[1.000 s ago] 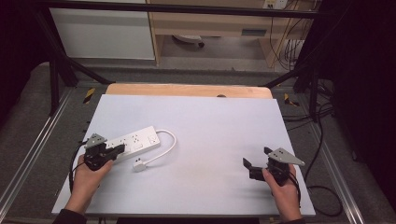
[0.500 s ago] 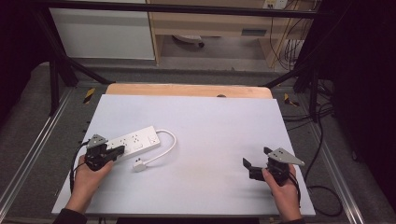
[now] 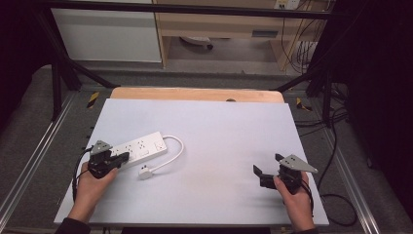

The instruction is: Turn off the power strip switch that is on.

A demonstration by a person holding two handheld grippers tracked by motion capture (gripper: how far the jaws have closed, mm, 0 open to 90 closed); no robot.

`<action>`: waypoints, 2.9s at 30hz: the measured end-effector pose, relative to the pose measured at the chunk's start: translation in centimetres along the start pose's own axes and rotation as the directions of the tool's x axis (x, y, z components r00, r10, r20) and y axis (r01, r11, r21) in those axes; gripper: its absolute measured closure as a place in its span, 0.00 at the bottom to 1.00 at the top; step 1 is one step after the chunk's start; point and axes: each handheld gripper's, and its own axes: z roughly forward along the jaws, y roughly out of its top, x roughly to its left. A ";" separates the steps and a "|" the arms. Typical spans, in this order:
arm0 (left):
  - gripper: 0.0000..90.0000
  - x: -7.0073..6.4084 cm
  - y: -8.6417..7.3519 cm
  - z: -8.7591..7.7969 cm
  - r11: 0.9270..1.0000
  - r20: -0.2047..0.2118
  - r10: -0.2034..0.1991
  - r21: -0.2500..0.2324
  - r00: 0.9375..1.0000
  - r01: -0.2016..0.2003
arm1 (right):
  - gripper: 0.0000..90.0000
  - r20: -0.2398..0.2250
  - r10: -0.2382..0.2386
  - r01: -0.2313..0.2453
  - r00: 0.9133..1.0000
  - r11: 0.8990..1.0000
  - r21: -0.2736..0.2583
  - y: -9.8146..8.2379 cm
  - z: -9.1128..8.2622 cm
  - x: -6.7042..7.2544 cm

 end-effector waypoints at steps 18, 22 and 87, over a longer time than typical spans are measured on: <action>1.00 -0.2 0.0 0.1 1.000 -0.001 0.006 0.001 1.000 -0.006 | 0.06 -0.001 -0.002 0.002 1.000 1.000 0.005 0.0 0.0 0.0; 1.00 -0.1 0.0 0.1 1.000 0.002 0.008 0.000 1.000 -0.008 | 0.06 -0.001 -0.005 0.005 1.000 1.000 0.005 0.0 0.0 0.0; 1.00 0.2 -0.4 0.2 1.000 0.020 -0.010 -0.013 1.000 0.011 | 0.06 0.002 -0.001 0.001 1.000 1.000 0.013 -0.1 0.2 0.1</action>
